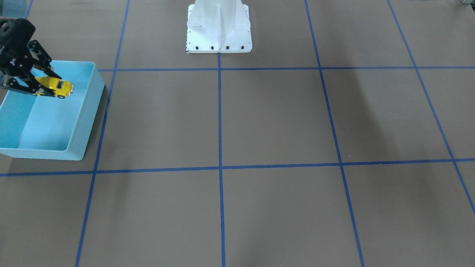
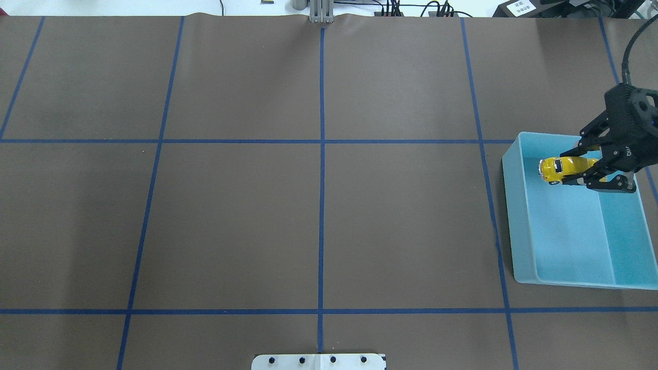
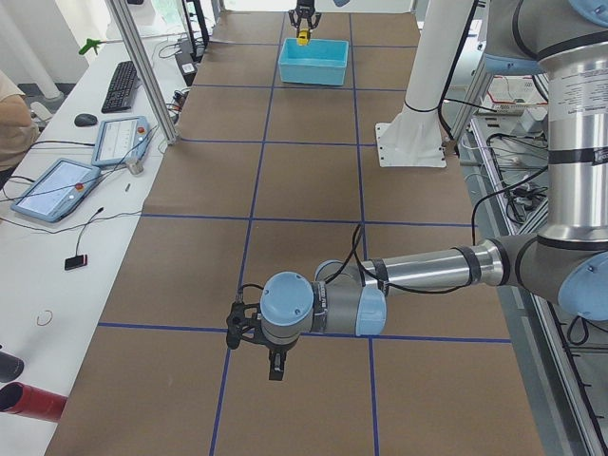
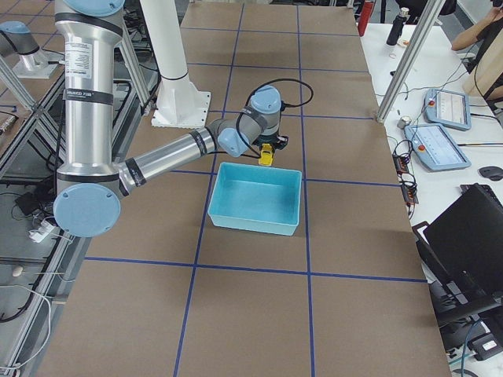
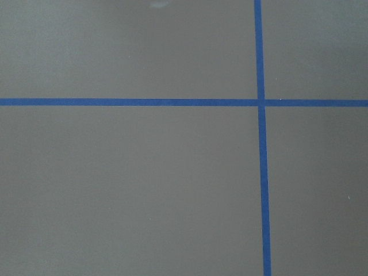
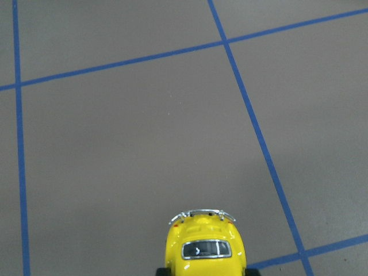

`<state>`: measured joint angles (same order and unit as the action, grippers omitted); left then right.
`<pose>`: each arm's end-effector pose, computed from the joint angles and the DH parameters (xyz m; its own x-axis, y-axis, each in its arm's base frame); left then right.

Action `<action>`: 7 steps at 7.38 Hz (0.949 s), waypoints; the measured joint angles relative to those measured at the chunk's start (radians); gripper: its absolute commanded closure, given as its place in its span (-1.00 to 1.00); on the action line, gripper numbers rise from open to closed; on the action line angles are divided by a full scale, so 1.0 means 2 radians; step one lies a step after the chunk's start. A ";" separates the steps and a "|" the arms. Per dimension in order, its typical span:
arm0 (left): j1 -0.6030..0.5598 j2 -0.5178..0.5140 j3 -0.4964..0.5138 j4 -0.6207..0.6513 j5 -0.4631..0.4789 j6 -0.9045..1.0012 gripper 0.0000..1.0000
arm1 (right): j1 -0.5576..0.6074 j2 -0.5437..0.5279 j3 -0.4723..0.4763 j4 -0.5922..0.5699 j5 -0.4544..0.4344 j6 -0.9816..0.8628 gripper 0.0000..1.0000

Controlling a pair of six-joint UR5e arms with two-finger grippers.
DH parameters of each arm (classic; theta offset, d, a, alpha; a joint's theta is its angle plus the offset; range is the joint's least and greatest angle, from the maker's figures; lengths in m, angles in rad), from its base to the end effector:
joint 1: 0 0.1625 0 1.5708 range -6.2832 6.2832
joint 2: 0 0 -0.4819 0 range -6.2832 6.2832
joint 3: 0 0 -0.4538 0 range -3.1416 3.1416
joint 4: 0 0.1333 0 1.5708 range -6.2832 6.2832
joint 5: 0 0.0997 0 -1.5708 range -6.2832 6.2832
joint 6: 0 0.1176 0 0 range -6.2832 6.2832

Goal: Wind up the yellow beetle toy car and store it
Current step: 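Lower the car into the bin and open the right gripper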

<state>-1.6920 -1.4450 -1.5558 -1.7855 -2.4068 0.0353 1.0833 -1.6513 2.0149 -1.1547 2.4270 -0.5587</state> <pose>-0.1054 -0.4849 0.7755 0.6760 0.0083 -0.7369 0.0968 0.9903 0.0999 -0.1998 -0.4718 0.4662 0.1034 -0.9912 0.0828 0.4575 0.1213 0.8809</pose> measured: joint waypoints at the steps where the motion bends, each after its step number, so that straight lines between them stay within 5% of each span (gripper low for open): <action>1: 0.000 0.000 0.000 0.000 0.000 0.000 -1.00 | 0.000 -0.006 -0.031 0.030 0.000 -0.007 1.00; 7: 0.000 0.000 0.000 0.000 0.000 0.000 -1.00 | -0.004 -0.005 -0.148 0.121 -0.001 -0.007 1.00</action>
<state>-1.6920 -1.4458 -1.5555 -1.7856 -2.4068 0.0353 1.0756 -1.6622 1.7189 -0.9130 2.4256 -0.5731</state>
